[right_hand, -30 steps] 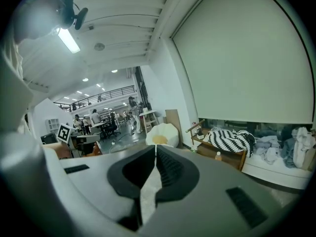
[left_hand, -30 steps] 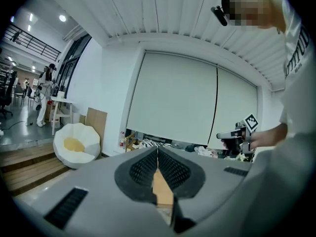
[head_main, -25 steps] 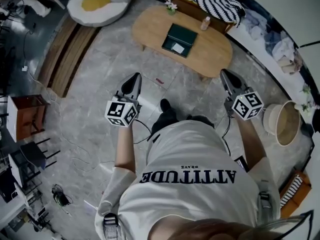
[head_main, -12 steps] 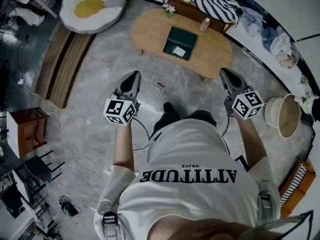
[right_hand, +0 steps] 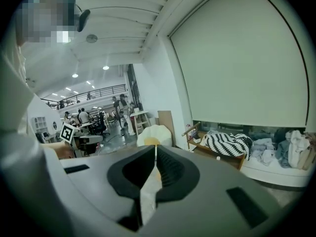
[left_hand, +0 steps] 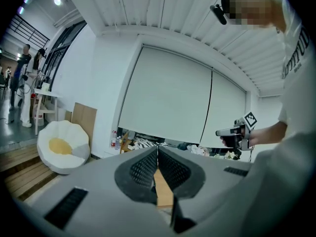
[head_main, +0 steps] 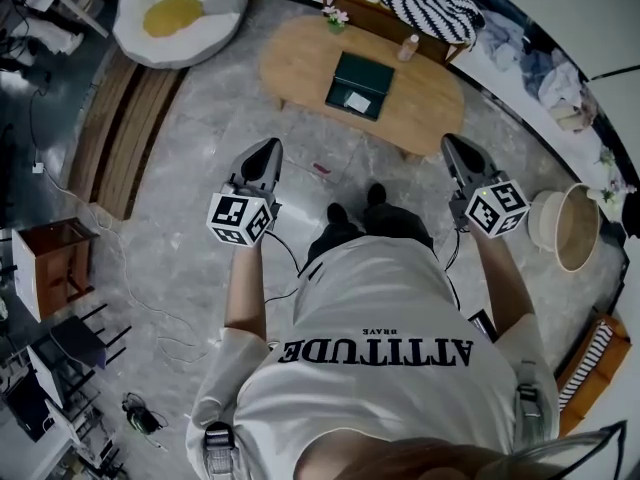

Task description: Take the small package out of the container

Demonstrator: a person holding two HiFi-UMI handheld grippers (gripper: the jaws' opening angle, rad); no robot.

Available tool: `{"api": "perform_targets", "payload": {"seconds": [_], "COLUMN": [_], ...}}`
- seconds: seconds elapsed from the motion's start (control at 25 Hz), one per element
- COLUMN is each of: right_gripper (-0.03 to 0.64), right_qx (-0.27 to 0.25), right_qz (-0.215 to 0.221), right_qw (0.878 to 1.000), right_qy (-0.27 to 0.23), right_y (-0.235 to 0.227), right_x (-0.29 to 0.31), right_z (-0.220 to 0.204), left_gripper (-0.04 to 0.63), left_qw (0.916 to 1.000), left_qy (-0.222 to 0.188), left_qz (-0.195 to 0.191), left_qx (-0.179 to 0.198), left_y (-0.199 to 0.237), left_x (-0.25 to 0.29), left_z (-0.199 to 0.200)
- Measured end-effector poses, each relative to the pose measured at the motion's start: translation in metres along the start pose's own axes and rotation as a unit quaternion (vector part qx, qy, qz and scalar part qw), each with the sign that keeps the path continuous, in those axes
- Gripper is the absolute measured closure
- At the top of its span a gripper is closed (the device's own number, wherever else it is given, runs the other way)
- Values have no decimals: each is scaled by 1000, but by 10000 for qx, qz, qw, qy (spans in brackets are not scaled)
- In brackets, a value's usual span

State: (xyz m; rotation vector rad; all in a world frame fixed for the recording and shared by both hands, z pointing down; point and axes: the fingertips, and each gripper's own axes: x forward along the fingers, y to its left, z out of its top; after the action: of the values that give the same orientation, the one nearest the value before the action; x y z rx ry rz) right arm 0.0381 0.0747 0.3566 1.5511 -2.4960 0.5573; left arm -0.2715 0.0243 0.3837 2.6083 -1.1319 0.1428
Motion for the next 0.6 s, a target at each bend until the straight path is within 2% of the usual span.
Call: {"api": "perform_targets", "payload": {"seconds": [0.2, 0.6], "right_gripper": [594, 594], "right_qx": [68, 102], "right_qz": [56, 410], "right_qw": [10000, 9989], "right_qy": [43, 181], "right_y": [-9, -52], "right_x": [8, 51], "right_z": [-5, 8], "left_gripper": [573, 573], "left_qw": [9999, 9990], "left_qy": [96, 165], "left_qz": [39, 407], "left_qx": [6, -75], "left_y": [1, 10], "left_x": [10, 48], "left_z": [-4, 1]}}
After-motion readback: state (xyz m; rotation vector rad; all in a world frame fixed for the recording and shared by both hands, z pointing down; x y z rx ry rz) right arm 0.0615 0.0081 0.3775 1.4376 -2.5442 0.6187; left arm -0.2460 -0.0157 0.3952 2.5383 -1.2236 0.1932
